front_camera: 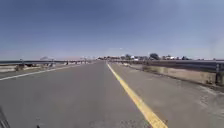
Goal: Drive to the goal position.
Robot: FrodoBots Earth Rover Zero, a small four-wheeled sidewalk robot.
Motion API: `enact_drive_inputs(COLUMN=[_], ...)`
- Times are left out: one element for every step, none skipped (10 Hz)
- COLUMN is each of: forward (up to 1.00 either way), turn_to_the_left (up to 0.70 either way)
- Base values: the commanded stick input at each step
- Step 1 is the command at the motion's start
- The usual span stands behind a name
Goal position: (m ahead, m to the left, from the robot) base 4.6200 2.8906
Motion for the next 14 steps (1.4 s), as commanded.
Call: enact_drive_inputs(forward=[0.85,0.85,0.85,0.85,0.85,0.85,0.85,0.85,0.85,0.85,0.85,0.85,0.85,0.85], turn_to_the_left=[0.0,0.0,0.0,0.0,0.0,0.0,0.0,0.0,0.0,0.0,0.0,0.0,0.0,0.0])
